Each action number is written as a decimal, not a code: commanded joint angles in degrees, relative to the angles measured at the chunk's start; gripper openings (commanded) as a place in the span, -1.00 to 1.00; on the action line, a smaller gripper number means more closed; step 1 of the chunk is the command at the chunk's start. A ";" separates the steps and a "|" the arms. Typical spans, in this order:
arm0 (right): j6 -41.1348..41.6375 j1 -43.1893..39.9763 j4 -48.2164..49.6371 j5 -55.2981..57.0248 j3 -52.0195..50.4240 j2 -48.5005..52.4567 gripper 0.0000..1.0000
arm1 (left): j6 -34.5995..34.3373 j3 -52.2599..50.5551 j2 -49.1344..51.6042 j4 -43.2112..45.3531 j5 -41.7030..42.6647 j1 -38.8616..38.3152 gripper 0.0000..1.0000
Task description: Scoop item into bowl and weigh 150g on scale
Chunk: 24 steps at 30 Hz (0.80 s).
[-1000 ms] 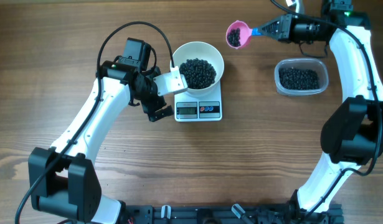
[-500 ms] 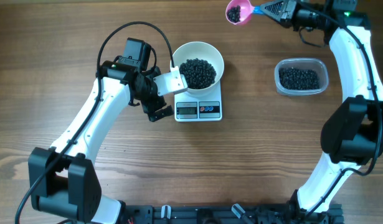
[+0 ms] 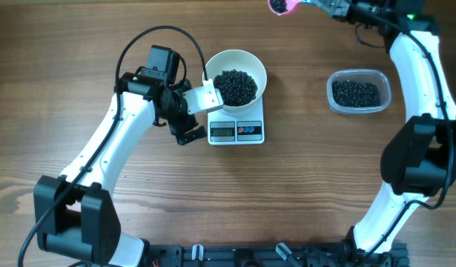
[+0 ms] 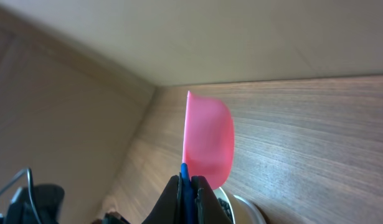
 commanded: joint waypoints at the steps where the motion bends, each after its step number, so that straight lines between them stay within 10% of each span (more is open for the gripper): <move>1: -11.45 4.94 -2.19 -0.87 -0.28 -0.09 -0.91 | 0.92 0.26 0.22 -0.04 1.33 -0.02 1.00; 9: -32.83 12.26 -18.88 15.61 -0.28 -0.09 -0.91 | 0.92 0.26 0.22 -0.04 1.31 -0.02 1.00; 24: -21.84 12.00 -16.59 21.40 -0.28 -0.09 -0.91 | 0.92 0.26 0.22 -0.04 1.31 -0.02 1.00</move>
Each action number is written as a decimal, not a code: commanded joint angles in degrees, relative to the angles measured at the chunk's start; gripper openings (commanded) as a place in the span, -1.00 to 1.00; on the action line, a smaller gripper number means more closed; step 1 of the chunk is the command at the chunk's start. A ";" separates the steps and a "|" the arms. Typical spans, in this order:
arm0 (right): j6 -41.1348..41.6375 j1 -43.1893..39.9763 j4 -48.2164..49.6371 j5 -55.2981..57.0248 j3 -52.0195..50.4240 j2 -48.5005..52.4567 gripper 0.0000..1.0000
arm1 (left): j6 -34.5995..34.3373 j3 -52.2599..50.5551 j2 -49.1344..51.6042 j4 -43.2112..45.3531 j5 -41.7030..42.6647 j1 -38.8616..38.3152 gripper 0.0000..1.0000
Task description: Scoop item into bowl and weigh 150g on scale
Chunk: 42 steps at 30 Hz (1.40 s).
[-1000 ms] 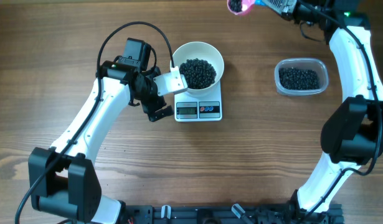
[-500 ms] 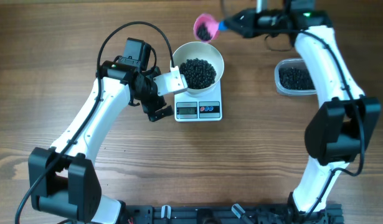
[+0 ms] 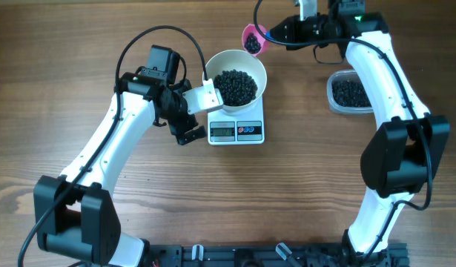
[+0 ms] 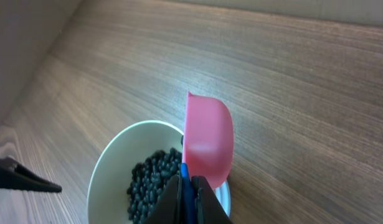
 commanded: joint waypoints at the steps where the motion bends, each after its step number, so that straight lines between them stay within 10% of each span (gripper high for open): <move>1: 2.08 -0.24 1.09 0.24 -0.15 -0.09 -0.91 | 0.92 0.26 0.22 -0.04 1.31 -0.02 1.00; 10: 8.41 -0.24 4.37 -1.62 -0.02 -0.13 -0.91 | 0.92 0.26 0.22 -0.04 1.31 -0.02 1.00; 28: -31.45 8.09 -9.40 12.90 0.02 -13.60 -0.91 | 0.92 0.26 0.22 -0.04 1.31 -0.02 1.00; 32: -31.52 12.28 -3.93 28.85 0.02 -13.60 -0.91 | 0.92 0.26 0.22 -0.04 1.31 -0.02 1.00; 42: -28.92 16.44 1.55 28.65 0.02 -13.51 -0.91 | 0.92 0.26 0.22 -0.04 1.31 -0.02 1.00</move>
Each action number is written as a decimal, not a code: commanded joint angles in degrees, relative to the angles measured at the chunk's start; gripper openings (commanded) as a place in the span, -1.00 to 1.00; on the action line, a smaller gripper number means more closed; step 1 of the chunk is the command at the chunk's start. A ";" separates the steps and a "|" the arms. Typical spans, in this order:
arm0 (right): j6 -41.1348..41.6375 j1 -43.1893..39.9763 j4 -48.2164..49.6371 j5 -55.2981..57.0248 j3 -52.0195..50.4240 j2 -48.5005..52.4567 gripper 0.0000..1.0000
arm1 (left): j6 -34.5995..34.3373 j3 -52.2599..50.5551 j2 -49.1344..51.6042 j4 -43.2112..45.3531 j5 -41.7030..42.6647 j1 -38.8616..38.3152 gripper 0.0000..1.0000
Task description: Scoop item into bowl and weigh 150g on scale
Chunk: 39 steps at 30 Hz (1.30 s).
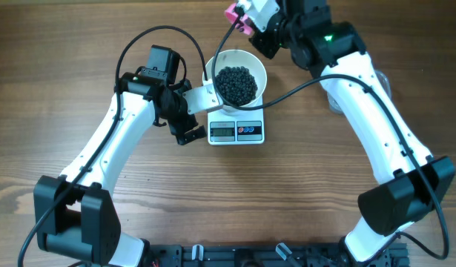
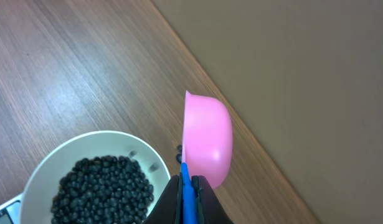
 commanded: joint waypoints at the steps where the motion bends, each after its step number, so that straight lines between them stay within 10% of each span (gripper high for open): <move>1: 4.39 0.70 0.26 -0.44 0.24 -1.25 -0.91 | 0.94 0.26 0.22 -0.04 1.31 -0.02 1.00; 5: 14.75 0.70 -1.92 -7.96 0.24 -1.25 -0.91 | 0.94 0.26 0.22 -0.04 1.31 -0.02 1.00; 39: 18.71 0.44 -13.00 -0.57 0.22 -1.07 -0.91 | 0.94 0.26 0.22 -0.04 1.33 -0.02 1.00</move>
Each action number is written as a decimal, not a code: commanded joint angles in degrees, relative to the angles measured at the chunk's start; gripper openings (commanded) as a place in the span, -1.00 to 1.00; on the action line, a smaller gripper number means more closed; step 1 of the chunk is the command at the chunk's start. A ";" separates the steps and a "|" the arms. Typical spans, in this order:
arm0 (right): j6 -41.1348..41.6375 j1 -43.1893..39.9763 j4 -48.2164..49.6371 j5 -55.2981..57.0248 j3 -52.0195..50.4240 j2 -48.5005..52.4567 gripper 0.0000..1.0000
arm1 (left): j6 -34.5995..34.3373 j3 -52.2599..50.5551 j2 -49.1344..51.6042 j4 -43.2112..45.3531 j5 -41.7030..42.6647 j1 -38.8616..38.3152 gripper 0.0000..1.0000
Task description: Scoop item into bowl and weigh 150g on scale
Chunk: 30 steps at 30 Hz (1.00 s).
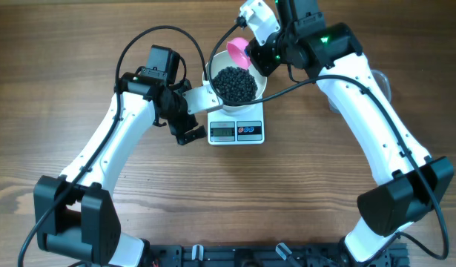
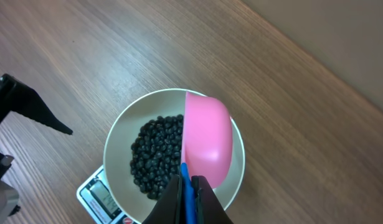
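Note:
A white bowl (image 1: 251, 65) (image 2: 119, 130) heaped with black beans (image 1: 236, 84) (image 2: 155, 155) stands on the white scale (image 1: 236, 131) (image 2: 101, 199); the display cannot be read. My right gripper (image 1: 259, 53) (image 2: 189, 186) is shut on the blue handle of a pink scoop (image 1: 238, 53) (image 2: 207, 140). The scoop hangs tipped on its side over the bowl's far half, and no beans show in it. My left gripper (image 1: 196, 116) stands open just left of the scale and bowl, holding nothing.
A clear tub of beans (image 1: 383, 80) sits at the right, mostly hidden behind my right arm. Black cables loop over the table behind the left arm (image 1: 131, 133). The table's far edge lies close behind the bowl.
The pink scoop was beyond the bowl's far rim, over the table. Now it hangs over the bowl itself, lower and nearer the beans. The left arm has not moved.
The right gripper first held the scoop with beans high at the table's far edge. Then the filled scoop was beside the bowl's far rim. After that the arm reached across, with the scoop behind the bowl and loose beans blurred inside it. Now the scoop is over the bowl.

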 commanded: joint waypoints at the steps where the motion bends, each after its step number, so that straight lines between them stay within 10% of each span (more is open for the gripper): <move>1: 6.80 -0.96 0.11 2.89 0.28 -1.05 -0.91 | 0.92 0.26 0.22 -0.04 1.31 -0.02 1.00; 6: 35.28 -5.51 2.62 3.37 0.28 -1.11 -0.91 | 0.92 0.26 0.22 -0.04 1.31 -0.02 1.00; 30: 40.63 -31.71 -24.35 12.63 0.28 -1.64 -0.91 | 0.92 0.26 0.22 -0.04 1.31 -0.02 0.99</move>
